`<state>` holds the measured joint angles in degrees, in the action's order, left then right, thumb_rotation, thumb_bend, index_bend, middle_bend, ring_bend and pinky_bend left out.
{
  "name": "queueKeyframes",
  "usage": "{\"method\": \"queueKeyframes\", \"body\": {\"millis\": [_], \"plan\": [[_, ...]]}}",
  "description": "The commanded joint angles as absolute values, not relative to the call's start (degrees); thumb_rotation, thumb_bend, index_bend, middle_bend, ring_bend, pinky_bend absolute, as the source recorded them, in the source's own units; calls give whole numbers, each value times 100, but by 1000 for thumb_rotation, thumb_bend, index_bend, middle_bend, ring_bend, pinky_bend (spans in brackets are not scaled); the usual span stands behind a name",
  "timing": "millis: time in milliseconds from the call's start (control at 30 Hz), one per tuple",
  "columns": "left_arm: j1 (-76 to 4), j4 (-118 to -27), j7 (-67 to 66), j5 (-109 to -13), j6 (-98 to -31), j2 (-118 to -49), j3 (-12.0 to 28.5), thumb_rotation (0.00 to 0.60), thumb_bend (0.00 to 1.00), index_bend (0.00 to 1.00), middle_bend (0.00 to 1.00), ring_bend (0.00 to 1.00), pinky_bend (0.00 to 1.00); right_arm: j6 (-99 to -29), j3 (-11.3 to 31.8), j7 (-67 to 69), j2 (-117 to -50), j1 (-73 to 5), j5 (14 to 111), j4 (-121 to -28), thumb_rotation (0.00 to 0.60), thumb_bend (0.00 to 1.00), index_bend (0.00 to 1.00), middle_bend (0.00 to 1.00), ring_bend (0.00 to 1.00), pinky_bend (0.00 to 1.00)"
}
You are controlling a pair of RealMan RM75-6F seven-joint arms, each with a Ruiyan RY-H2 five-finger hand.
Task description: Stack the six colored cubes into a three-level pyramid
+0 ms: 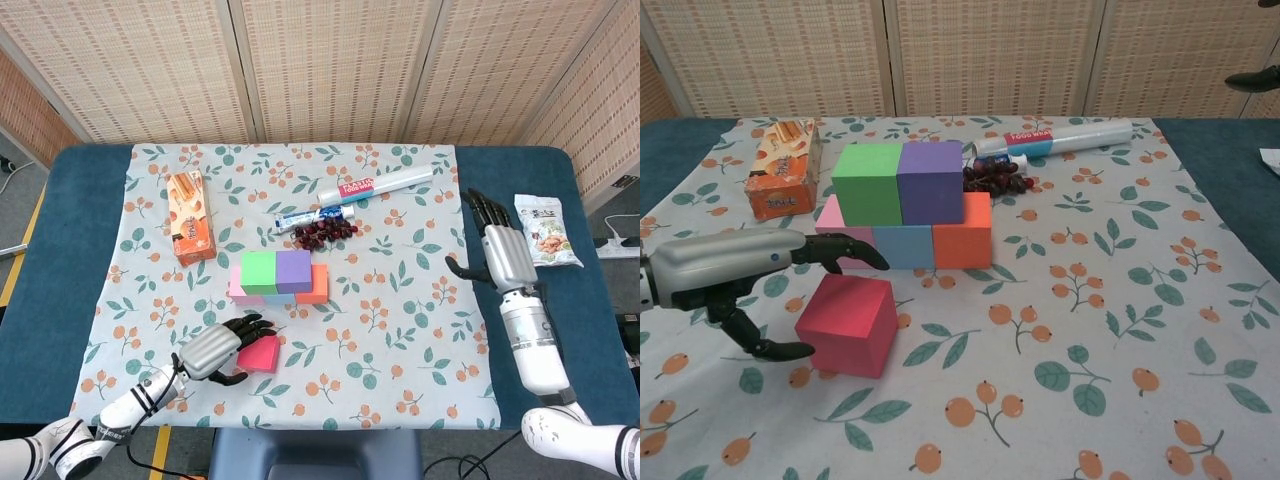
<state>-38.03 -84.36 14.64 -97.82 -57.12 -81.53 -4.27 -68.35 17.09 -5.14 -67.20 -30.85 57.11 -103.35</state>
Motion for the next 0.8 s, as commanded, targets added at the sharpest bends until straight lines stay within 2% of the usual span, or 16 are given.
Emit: {"method": "queueKeyframes", "body": {"millis": [33,300,433,567,800], "plan": [[-3820,-8344,1405,-9623,-5652,-8303,-350,600,314,173,121,86,267,-6796,1694,-467,-6707,-3049,5681,-10281,600,85,0,0,0,0],[-3702,-7840,1185,-9590,-5966,-8857,-297,600,309,263,246,200,378,-6741,1706,-292,-6652,-2970,5753,-10225,600,86,0,0,0,0],[-3679,-7810,1374,-9731,-6227,-8913,-318,600,308,343,386,341,507,-6733,1711,-261,-6620,-2935,5757,-10222,600,86,0,0,0,0],[-3657,-8265,1708,-9949,-6637,-8472,-344,600,308,363,414,382,534,-6739,1722,-205,-6576,-2886,5767,-10233,600,86,0,0,0,0],[-3683,-9517,2176,-9832,-7044,-7160,-78,600,307,351,400,364,535,-6760,1720,-125,-6493,-2799,5822,-10318,600,86,0,0,0,0]]}}
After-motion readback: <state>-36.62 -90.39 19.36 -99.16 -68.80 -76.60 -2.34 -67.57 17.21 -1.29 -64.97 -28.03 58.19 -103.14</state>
